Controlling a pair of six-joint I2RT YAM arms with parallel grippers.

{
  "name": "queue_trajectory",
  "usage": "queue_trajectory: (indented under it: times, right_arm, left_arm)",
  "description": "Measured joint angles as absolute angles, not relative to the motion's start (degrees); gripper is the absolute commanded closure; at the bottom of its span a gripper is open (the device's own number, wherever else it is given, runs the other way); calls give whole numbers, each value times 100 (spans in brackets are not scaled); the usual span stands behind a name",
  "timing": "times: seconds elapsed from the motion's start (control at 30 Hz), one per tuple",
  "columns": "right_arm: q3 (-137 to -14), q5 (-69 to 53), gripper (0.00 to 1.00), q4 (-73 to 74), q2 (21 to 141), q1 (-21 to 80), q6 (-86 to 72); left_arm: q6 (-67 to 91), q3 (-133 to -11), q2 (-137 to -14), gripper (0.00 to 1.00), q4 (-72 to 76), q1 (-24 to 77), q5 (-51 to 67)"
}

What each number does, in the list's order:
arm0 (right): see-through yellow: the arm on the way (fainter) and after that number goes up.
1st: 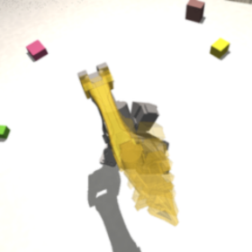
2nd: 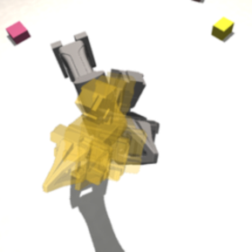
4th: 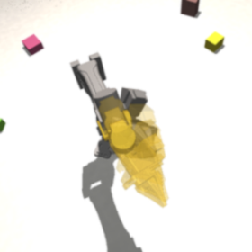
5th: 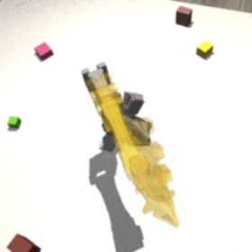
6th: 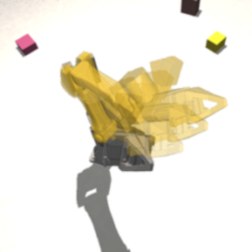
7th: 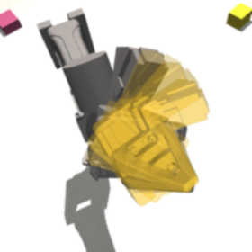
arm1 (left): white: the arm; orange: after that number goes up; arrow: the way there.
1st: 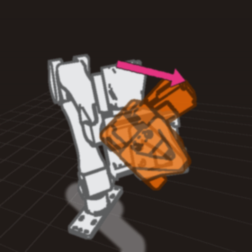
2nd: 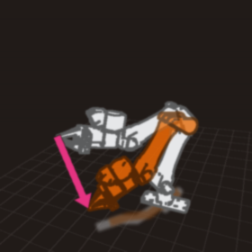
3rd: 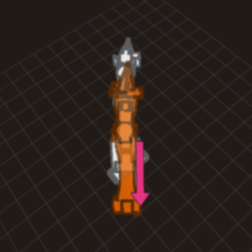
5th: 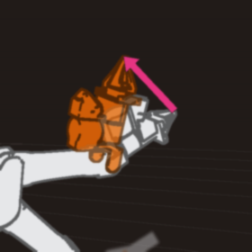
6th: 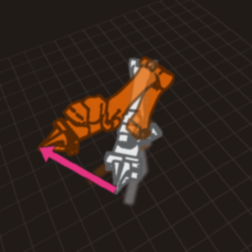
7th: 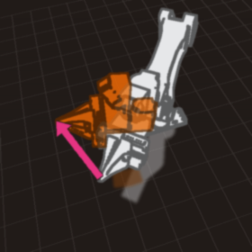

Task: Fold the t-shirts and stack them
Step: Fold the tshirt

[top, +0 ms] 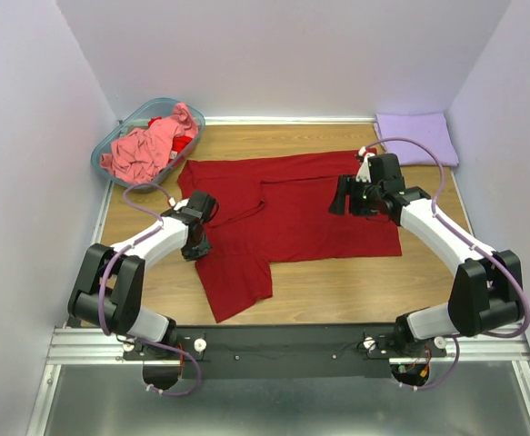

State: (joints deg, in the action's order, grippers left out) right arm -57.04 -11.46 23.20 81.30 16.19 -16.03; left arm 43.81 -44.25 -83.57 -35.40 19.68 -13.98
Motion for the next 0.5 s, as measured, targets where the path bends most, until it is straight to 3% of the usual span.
queue_trajectory:
  times: [0.2, 0.5]
  right_arm:
    - [-5655, -1039, 22, 2314, 8130, 1619, -1656]
    - [-5155, 364, 22, 2333, 7999, 1551, -1986]
  left_arm:
    - [4410, -4418, -8320, 100, -3546, 1975, -1402]
    - [4272, -4335, -7762, 100, -3625, 1975, -1404]
